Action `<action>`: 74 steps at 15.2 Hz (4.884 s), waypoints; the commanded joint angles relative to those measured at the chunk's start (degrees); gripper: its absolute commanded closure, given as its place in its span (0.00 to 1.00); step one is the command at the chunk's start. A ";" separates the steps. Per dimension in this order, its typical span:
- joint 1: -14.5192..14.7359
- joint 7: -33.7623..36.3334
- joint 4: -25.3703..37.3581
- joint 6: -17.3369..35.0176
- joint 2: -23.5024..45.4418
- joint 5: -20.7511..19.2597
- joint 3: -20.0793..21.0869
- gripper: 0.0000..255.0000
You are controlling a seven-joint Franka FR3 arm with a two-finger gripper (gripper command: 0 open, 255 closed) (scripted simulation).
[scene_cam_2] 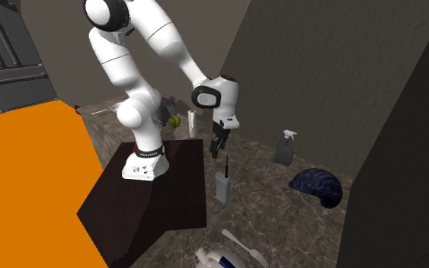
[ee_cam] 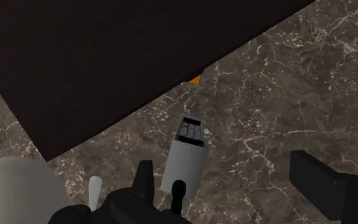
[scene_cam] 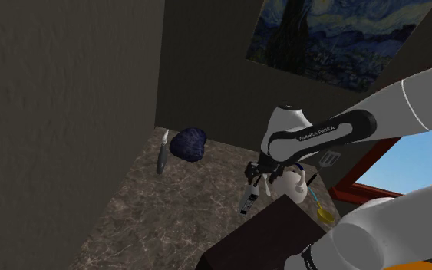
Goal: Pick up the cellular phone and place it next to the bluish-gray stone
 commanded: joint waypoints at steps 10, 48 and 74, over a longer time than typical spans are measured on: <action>-5.69 12.30 1.96 20.09 21.97 -12.81 -0.81 0.00; -4.15 4.98 1.21 3.82 4.61 -4.27 -0.35 1.00; -2.60 1.23 9.89 -22.86 -13.52 -0.99 -0.92 1.00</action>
